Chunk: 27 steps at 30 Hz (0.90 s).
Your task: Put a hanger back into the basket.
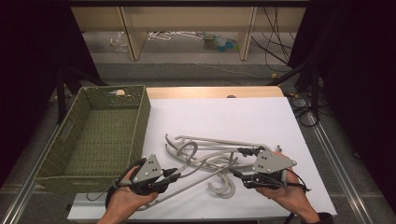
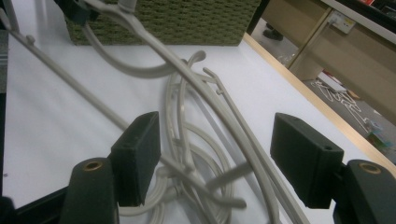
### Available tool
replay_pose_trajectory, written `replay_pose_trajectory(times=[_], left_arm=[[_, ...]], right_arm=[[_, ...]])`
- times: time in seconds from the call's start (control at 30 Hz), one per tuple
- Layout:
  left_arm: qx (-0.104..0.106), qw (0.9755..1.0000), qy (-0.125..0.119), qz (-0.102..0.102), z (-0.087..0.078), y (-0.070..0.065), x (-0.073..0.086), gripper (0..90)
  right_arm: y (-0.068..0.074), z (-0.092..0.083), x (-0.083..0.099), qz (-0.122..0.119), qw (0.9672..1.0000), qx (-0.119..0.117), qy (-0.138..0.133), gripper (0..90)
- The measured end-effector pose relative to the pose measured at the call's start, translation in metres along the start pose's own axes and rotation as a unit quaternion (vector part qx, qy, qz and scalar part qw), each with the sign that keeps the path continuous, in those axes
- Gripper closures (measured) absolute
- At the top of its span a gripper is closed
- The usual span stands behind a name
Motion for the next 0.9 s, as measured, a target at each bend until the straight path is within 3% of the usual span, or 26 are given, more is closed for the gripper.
replay_pose_trajectory(times=[0.23,0.33,0.37,0.4,0.43,0.47,0.63,0.73,0.83,0.9], left_arm=[[0.025,0.9989,-0.004,-0.038,-0.006,0.008,0.005,78.7],[0.045,0.9967,-0.015,-0.066,-0.009,0.013,0.007,78.7],[0.055,0.9949,-0.024,-0.081,-0.012,0.018,0.008,78.7],[0.055,0.9949,-0.024,-0.081,-0.012,0.018,0.008,78.7],[0.063,0.9919,-0.034,-0.105,-0.017,0.024,0.008,78.7],[0.063,0.9919,-0.034,-0.105,-0.017,0.024,0.008,78.7],[0.085,0.9822,-0.067,-0.153,-0.033,0.039,0.011,78.7],[0.081,0.9797,-0.087,-0.161,-0.046,0.048,0.01,78.7],[0.089,0.973,-0.109,-0.183,-0.062,0.059,0.01,78.6],[0.082,0.972,-0.115,-0.187,-0.073,0.066,0.009,78.6]], right_arm=[[0.002,-0.002,0.007,0.008,0.9999,-0.007,0.003,34.5],[0.003,-0.003,0.01,0.015,0.9998,-0.01,0.007,34.8],[0.003,-0.003,0.012,0.016,0.9998,-0.009,0.009,34.8],[0.004,-0.003,0.013,0.017,0.9998,-0.01,0.009,34.8],[0.003,-0.003,0.013,0.016,0.9998,-0.008,0.007,34.8],[0.003,-0.003,0.013,0.016,0.9998,-0.008,0.007,34.8],[0.004,-0.004,0.015,0.021,0.9996,-0.015,0.012,34.8],[0.004,-0.003,0.017,0.021,0.9996,-0.016,0.015,34.8],[0.004,-0.002,0.018,0.02,0.9996,-0.016,0.014,34.8],[0.005,-0.001,0.019,0.025,0.9993,-0.019,0.018,34.8]])
Point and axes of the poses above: each handheld gripper's, and its own axes: z roughly forward along the jaws, x roughly out of its underside, y roughly to its left, the point moved 4 cm from there along z, roughly forward along the jaws, and after that the axes turned 14 degrees about y, right-handed, at the moved point
